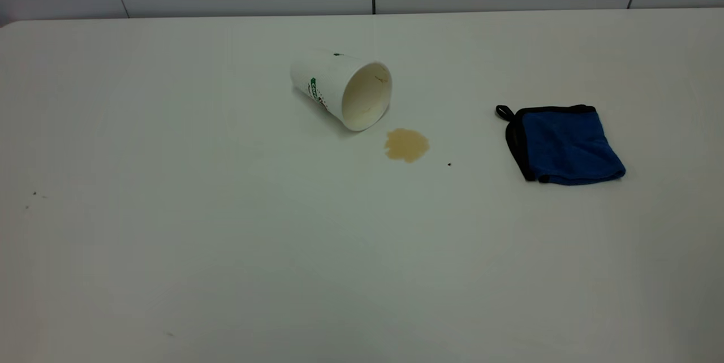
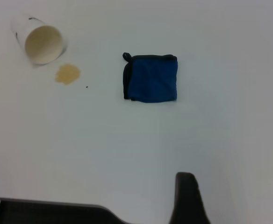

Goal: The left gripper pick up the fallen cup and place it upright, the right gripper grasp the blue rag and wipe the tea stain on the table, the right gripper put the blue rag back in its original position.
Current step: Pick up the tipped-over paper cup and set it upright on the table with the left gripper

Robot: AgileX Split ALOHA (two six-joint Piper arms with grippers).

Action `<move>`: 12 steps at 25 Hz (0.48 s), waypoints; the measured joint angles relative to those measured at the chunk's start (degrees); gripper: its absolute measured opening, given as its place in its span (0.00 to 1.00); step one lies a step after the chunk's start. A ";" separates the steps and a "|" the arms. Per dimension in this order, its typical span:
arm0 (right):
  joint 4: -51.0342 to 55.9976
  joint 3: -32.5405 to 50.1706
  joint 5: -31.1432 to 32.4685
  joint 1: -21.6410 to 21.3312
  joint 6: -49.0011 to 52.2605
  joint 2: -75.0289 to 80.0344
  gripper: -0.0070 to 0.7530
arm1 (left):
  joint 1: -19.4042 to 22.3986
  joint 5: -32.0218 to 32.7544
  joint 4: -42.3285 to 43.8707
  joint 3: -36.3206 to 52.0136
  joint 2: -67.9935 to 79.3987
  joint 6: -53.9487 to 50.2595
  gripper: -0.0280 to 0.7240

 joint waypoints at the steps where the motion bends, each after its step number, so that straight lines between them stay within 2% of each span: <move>1: 0.00 0.00 0.00 0.00 0.00 0.00 0.75 | 0.00 0.00 0.00 0.00 0.00 0.00 0.72; 12: 0.00 0.00 0.00 0.00 0.00 0.00 0.75 | 0.00 0.00 0.19 0.00 0.09 -0.47 0.72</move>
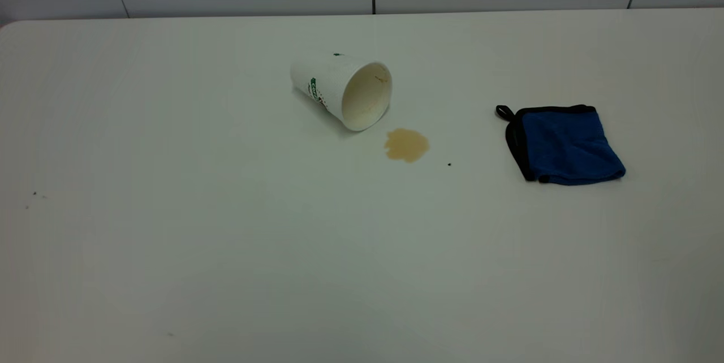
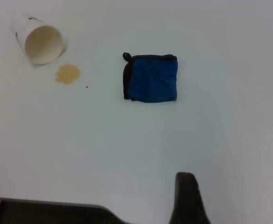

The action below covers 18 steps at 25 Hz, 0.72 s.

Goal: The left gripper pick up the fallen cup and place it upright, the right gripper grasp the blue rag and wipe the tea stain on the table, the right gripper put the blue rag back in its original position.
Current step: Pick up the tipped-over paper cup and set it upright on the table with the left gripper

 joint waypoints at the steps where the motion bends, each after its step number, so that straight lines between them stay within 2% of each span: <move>1: 0.00 0.00 0.00 0.00 0.00 0.00 0.75 | 0.00 0.00 0.00 0.00 0.53 -0.13 0.72; 6: 0.00 0.00 0.00 0.00 0.00 0.00 0.75 | 0.00 -1.82 -0.17 -0.64 10.33 0.08 0.76; 9: 0.00 0.00 0.00 0.00 0.00 0.00 0.75 | 0.00 -5.56 -0.17 -2.40 19.98 1.96 0.81; 18: 0.00 0.00 0.00 0.00 0.00 0.00 0.75 | 0.00 -28.57 -0.58 -10.90 52.04 6.92 0.82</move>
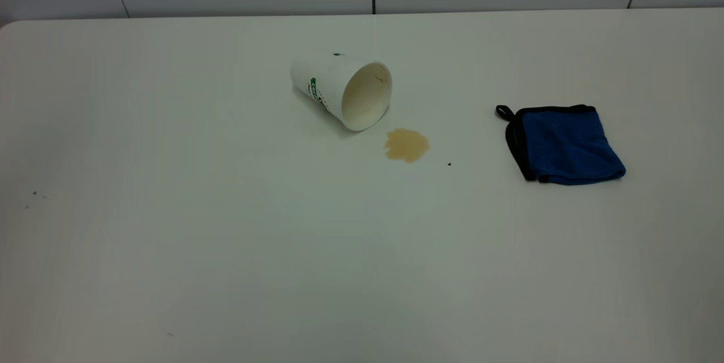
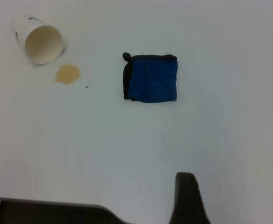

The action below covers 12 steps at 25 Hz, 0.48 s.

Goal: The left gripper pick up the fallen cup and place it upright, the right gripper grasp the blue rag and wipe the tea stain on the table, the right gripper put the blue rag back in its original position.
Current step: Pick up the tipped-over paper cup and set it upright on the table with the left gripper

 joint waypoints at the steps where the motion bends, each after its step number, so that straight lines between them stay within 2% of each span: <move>1: 0.00 0.00 0.00 0.00 0.00 0.00 0.75 | 0.00 -1.57 -0.51 -1.37 3.72 0.32 0.82; 6: 0.00 0.00 0.00 0.00 0.00 0.00 0.75 | -1.62 -5.54 -2.02 -8.87 20.29 1.94 0.82; 12: 0.00 0.00 0.00 0.00 0.00 0.00 0.75 | -8.39 -6.64 -2.21 -21.40 39.48 1.99 0.81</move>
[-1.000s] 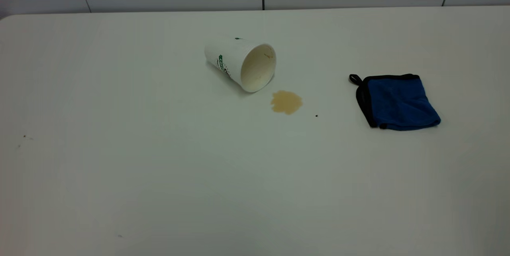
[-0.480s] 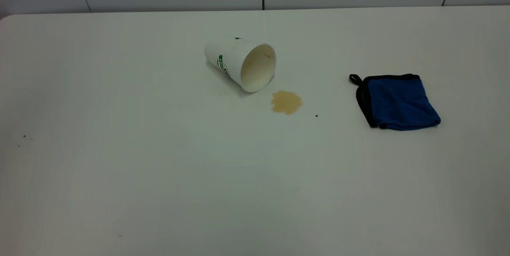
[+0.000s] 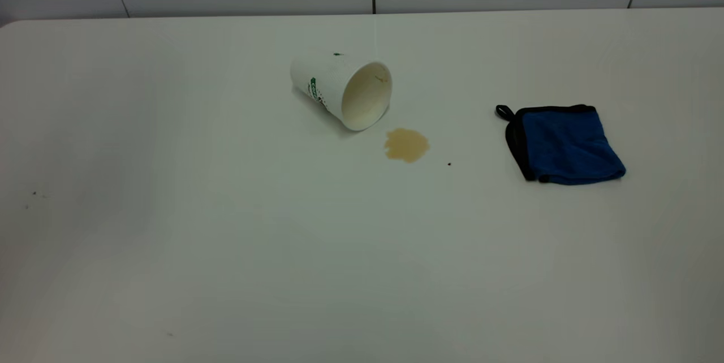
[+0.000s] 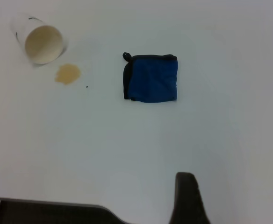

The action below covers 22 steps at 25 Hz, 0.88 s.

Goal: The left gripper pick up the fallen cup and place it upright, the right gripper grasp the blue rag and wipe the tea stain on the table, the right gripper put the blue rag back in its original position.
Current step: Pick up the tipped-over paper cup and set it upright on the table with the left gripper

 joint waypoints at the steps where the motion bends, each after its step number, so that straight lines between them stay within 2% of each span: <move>1: 0.00 0.00 0.00 0.00 0.00 0.00 0.75 | -1.52 0.00 0.00 -2.01 3.51 0.00 0.80; 6: 0.00 0.00 0.00 0.00 0.00 0.00 0.75 | -8.76 1.29 3.13 -15.43 18.98 -0.22 0.79; 14: 0.00 0.00 0.00 0.00 0.00 0.00 0.75 | -17.67 5.65 18.05 -37.44 38.39 -9.09 0.79; 18: 0.00 0.00 0.00 0.00 0.00 0.00 0.75 | -21.26 7.06 24.51 -44.78 45.32 -13.16 0.79; 22: 0.00 0.00 0.00 0.00 0.00 0.00 0.75 | -23.54 6.89 27.69 -47.14 48.98 -15.99 0.79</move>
